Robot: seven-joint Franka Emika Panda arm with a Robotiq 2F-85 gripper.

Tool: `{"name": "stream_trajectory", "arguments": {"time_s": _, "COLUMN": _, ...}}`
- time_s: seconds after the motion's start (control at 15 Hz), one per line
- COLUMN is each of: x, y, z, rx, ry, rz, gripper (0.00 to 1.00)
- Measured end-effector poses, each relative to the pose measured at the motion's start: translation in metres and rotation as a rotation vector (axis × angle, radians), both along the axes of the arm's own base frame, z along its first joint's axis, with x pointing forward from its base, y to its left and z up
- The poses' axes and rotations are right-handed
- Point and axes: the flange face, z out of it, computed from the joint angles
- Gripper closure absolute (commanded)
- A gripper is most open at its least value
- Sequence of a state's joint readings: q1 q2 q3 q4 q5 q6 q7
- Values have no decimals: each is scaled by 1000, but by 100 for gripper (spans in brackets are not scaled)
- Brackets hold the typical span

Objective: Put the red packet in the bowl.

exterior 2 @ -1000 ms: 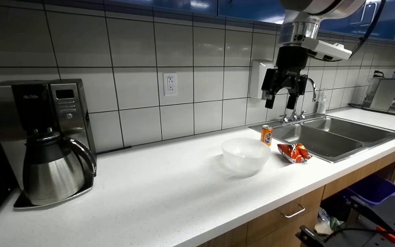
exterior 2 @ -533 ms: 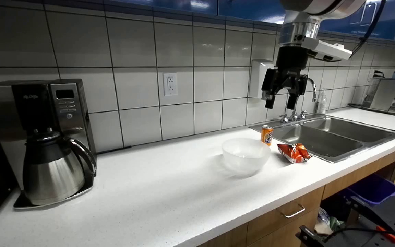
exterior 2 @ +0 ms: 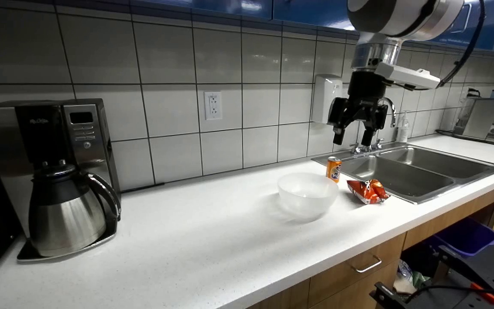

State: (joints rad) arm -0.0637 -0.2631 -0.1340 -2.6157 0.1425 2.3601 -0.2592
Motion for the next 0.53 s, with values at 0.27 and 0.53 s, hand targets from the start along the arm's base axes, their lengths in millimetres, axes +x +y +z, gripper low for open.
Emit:
{"name": "stream_trajectory", "arguments": {"time_s": 0.27, "x": 9, "y": -27, "z": -27, "rx": 31, "ry": 13, "rz": -161, "gripper": 0}}
{"name": "stream_trajectory", "arguments": {"time_s": 0.53, "x": 26, "y": -56, "z": -48, "rx": 64, "ry": 8, "rz": -359, "gripper": 0}}
